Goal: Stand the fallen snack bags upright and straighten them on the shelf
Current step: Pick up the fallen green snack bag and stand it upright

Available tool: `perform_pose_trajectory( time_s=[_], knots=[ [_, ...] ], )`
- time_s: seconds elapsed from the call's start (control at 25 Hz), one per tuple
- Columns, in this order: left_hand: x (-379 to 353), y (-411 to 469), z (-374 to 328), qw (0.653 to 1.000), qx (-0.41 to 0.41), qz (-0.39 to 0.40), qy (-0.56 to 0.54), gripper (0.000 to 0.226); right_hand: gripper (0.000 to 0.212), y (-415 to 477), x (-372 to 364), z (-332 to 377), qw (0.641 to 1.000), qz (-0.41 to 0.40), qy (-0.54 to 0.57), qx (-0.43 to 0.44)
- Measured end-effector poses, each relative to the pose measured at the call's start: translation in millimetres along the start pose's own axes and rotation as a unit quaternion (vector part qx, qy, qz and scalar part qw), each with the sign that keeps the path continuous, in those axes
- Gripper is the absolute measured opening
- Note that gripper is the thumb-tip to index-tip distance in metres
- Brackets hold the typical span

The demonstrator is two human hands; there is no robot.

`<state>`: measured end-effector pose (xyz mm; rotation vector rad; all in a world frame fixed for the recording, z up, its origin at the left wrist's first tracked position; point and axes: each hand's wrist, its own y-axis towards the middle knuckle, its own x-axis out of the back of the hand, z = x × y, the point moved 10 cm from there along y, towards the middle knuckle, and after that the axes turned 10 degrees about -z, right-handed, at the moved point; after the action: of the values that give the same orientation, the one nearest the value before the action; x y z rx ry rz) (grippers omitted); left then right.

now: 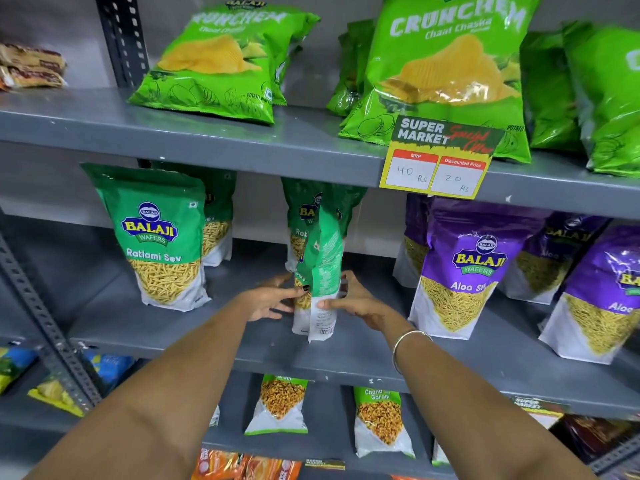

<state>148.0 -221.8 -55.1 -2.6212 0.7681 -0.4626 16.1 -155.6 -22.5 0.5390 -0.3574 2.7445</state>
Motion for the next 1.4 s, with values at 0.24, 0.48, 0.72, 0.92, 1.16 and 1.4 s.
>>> perform_pose_trajectory(
  time_s=[0.24,0.48,0.72,0.92,1.16,1.4],
  knots=[
    [19,10,-13,0.995,-0.044,-0.092,-0.001,0.023,0.066,7,19,-2,1.000,0.001,-0.011,0.014],
    [7,22,-19,0.995,-0.044,-0.085,0.002,0.087,0.098,11,16,-12,1.000,-0.009,0.001,0.001],
    [8,16,-18,0.996,-0.041,-0.070,0.046,0.056,0.074,16,23,-2,0.999,-0.026,0.007,0.034],
    [23,15,-11,0.997,-0.029,-0.074,0.026,0.082,0.077,25,37,-1,0.996,-0.044,0.064,0.037],
    [29,14,-9,0.992,-0.052,-0.101,0.046,0.063,0.061,22,27,-7,0.994,-0.026,0.106,0.027],
    [29,11,-6,0.992,-0.048,-0.106,0.039,0.063,0.074,19,6,-6,0.990,-0.008,0.128,0.050]
  ],
)
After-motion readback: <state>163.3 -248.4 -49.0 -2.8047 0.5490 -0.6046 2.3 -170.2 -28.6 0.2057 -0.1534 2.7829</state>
